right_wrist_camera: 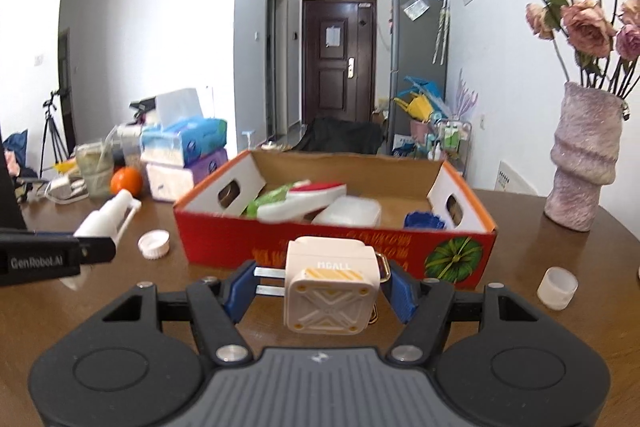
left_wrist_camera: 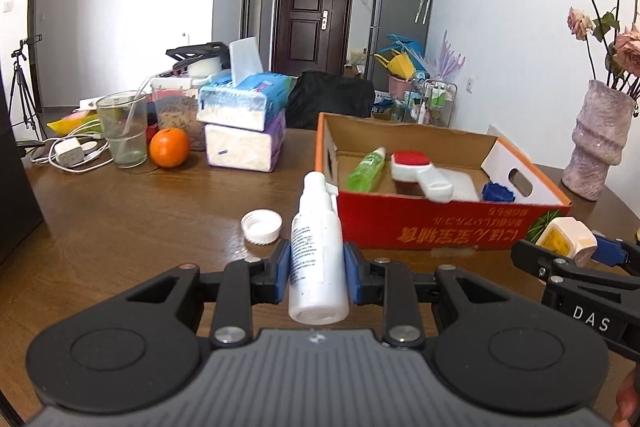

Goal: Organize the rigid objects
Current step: 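Lift the spray bottle and plug adapter and carry both over the box, then lower the spray bottle and plug adapter into the box and open both grippers, then withdraw both tools from the box back over the table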

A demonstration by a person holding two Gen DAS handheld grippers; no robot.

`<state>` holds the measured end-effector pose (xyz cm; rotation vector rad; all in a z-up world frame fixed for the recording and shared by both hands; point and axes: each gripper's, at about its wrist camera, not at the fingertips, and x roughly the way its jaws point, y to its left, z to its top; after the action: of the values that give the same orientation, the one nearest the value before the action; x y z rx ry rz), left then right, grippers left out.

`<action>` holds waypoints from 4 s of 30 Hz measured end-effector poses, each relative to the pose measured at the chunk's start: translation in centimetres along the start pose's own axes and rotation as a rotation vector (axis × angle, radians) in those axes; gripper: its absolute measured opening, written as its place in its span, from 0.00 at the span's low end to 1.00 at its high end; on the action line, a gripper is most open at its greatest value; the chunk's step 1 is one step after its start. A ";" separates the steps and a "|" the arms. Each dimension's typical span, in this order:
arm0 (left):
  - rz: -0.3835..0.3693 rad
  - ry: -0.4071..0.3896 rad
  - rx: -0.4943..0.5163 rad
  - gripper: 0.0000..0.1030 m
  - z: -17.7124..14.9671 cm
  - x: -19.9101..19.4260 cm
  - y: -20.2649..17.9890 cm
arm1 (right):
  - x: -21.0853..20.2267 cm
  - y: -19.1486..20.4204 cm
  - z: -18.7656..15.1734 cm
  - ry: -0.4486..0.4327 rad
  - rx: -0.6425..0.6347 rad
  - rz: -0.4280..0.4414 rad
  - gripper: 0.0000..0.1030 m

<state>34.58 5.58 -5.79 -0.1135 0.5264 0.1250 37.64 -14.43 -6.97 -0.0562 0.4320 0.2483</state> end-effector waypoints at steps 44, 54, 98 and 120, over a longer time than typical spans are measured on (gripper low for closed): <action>-0.030 -0.068 -0.067 0.28 8.8 10.8 -4.9 | 9.1 -5.8 6.6 -0.107 0.093 -0.054 0.64; -0.033 -0.054 -0.060 0.28 10.1 14.1 -5.2 | 12.1 -6.0 7.7 -0.111 0.062 -0.051 0.64; 0.024 -0.036 -0.001 1.00 10.5 15.8 -5.6 | 14.9 -8.0 7.5 -0.053 0.101 -0.124 1.00; 0.034 -0.049 0.045 1.00 8.8 11.8 -4.1 | 10.2 -8.5 5.6 -0.085 0.061 -0.133 1.00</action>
<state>49.70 3.87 -3.90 -0.0578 0.4823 0.1490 50.96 -19.76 -6.20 -0.0143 0.3491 0.1063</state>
